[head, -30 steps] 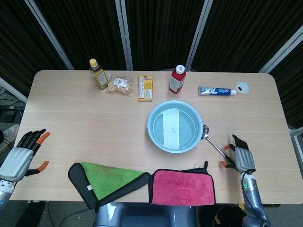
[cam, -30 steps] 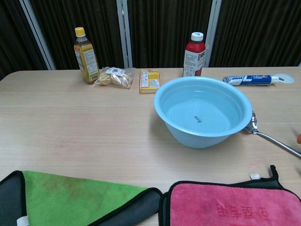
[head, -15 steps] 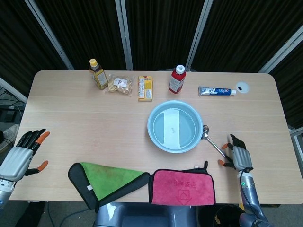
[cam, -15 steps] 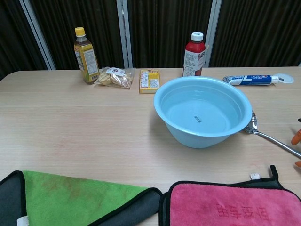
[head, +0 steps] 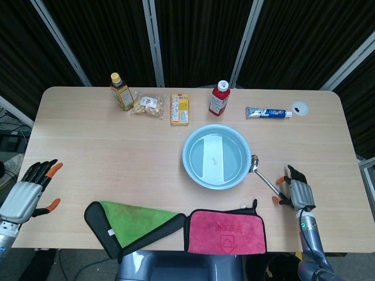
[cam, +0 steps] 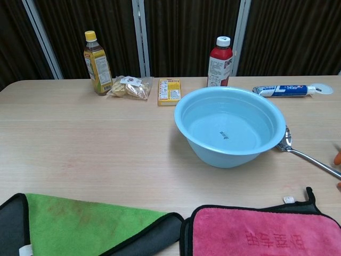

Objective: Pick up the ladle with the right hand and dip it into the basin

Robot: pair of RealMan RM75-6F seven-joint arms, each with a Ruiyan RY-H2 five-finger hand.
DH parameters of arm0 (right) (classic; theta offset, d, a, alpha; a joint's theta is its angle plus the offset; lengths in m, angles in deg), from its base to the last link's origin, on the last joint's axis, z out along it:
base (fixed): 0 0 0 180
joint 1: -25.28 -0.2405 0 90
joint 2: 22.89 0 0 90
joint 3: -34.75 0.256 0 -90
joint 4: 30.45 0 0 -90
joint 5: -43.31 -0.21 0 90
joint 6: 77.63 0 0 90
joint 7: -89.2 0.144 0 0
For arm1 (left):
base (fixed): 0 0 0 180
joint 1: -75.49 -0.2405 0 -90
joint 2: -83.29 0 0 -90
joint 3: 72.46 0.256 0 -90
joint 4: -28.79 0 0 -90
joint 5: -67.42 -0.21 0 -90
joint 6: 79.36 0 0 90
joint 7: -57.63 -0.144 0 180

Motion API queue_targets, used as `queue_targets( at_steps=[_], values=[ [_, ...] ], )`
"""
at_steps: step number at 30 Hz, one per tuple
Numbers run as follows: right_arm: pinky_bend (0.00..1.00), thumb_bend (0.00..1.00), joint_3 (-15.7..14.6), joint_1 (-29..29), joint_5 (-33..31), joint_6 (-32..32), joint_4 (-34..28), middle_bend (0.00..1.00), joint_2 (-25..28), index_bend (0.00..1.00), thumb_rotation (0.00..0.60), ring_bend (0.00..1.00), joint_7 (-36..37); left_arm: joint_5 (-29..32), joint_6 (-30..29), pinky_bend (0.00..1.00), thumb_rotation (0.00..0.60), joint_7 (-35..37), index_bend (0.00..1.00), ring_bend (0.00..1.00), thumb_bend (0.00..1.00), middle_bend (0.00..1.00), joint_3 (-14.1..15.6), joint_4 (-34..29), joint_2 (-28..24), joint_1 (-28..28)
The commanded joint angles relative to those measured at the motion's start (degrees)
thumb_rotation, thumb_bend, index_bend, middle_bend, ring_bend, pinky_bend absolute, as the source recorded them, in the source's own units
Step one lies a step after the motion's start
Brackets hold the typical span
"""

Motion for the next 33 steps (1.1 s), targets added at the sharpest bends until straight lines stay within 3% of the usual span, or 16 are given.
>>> queue_targets(
  at_steps=[1,16,25,33],
  values=[
    [0.0,0.15,-0.1,0.0,0.1,-0.2,0.7,0.0,-0.5,0.43,0.6,0.0,-0.1,0.0,0.0,0.0,0.6,0.2,0.05,0.0,0.31,0.0,0.0,0.0,0.0,0.0],
    [0.0,0.19,-0.5,-0.2,0.1,-0.2,4.1,0.0,-3.3,0.5,0.6,0.0,-6.6,-0.6,-1.1,0.0,0.6,1.0,0.04,0.0,0.38,0.0,0.1,0.2,-0.5,-0.3],
    [0.0,0.3,-0.6,0.2,0.3,0.7,4.5,0.0,-3.8,0.6,0.6,0.0,-10.0,-1.2,-1.9,0.0,0.6,1.9,0.04,0.0,0.41,0.0,0.2,0.5,-0.8,-0.4],
    [0.0,0.34,-0.7,0.3,0.0,-0.3,3.4,0.0,-2.7,0.62,0.6,0.0,-11.6,-1.8,-2.6,0.0,0.6,2.3,0.04,0.0,0.42,0.0,0.4,0.5,-1.0,-0.6]
  ],
)
